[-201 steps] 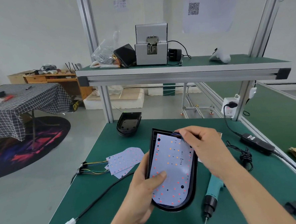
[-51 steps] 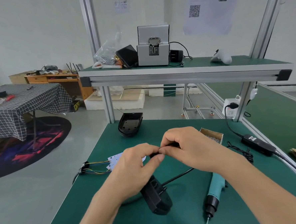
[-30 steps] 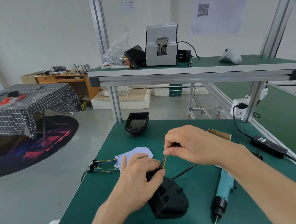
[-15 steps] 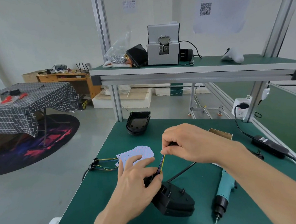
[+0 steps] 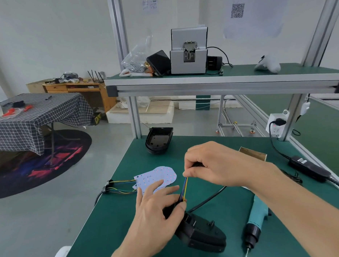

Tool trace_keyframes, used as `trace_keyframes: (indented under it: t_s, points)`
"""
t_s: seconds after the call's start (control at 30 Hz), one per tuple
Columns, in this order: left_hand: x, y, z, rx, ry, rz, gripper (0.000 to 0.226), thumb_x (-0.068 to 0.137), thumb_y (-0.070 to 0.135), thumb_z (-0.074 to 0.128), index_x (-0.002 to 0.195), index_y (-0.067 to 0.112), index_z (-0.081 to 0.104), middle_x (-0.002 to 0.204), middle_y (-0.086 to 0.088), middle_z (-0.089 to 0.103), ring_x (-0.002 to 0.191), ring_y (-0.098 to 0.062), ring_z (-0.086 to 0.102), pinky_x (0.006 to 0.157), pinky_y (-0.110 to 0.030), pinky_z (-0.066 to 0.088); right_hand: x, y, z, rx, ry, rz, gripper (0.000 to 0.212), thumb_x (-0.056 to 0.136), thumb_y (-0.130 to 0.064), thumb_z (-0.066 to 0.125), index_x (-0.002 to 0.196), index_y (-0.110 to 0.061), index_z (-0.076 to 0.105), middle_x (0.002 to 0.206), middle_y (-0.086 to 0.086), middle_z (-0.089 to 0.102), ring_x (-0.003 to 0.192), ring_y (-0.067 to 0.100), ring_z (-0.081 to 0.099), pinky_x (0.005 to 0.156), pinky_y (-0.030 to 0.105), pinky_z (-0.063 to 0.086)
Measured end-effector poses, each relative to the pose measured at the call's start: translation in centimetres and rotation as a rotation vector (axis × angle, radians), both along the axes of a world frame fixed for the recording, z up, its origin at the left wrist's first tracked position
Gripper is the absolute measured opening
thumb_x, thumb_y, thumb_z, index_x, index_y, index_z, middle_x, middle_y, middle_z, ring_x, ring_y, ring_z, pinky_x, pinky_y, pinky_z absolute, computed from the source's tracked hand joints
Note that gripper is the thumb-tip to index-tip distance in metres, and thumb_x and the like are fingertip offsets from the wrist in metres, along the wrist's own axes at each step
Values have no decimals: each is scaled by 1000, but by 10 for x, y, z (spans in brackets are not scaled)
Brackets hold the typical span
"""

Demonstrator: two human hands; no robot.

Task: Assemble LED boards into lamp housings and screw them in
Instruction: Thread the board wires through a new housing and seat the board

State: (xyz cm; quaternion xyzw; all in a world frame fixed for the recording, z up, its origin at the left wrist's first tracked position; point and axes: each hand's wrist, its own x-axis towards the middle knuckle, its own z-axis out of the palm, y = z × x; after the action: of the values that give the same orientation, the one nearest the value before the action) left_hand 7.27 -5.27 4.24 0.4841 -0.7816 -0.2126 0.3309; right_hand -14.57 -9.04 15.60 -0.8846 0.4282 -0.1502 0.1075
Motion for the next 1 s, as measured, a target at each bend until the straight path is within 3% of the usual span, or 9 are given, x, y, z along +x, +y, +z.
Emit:
trace_keyframes:
  t_s: [0.1,0.17,0.27,0.37,0.47,0.6,0.73,0.87,1.0]
  points:
    - [0,1,14,46,101,-80,32,98,49,54,88,24,71,100,21,70,118,12,46,126,-50,13,-3,-2,-2,-7,-134,-8,17,98,-27,71,83,-21,67,79,-13,62,77,9,58,69,19,44]
    - [5,3,30,64,163,-157,42,95,59,45,93,25,70,93,10,72,96,-3,56,124,-50,22,-7,-5,-4,22,-272,-52,16,97,-27,73,83,-21,69,79,-9,66,72,11,57,68,24,47]
    - [11,2,42,66,237,-319,56,89,76,51,122,34,68,103,5,73,96,-15,65,103,-36,47,-15,-11,-11,55,-476,-137,14,97,-26,73,84,-23,70,78,-4,69,69,17,57,68,26,48]
    - [13,2,40,147,414,-382,75,79,73,71,145,40,55,111,-5,72,102,-21,68,92,-26,49,-22,-16,-19,49,-650,-214,16,98,-24,72,82,-24,71,69,-15,62,62,2,47,63,15,40]
    - [-1,2,36,66,496,-281,46,84,52,75,129,42,66,106,0,74,96,-16,69,88,-20,50,-27,-16,-28,62,-691,-262,15,98,-23,72,84,-28,72,80,-17,69,71,-2,57,73,11,42]
    - [-16,3,30,-39,593,-95,22,87,51,68,105,39,71,102,6,73,94,-10,69,81,-12,48,-31,-6,-26,117,-760,-346,15,99,-22,70,108,-31,77,118,-14,70,115,-2,63,104,20,44]
    - [-24,3,27,-52,632,-22,27,89,57,65,105,35,66,96,6,71,83,-13,66,71,-10,49,-36,30,-18,44,-975,-326,23,106,-37,58,107,-28,78,104,-3,77,101,10,71,96,25,55]
    - [-40,4,30,-69,659,51,27,87,60,63,103,38,64,93,12,72,86,-10,67,69,-8,48,-18,58,-36,141,-825,-232,28,95,-53,60,117,-40,72,105,-7,74,102,10,68,90,18,50]
    - [-51,9,35,-3,680,-45,37,90,70,54,109,39,63,96,13,71,89,-5,66,72,-9,48,-13,52,-42,57,-917,-353,14,88,-43,69,88,-32,77,86,-11,74,82,3,66,75,12,46]
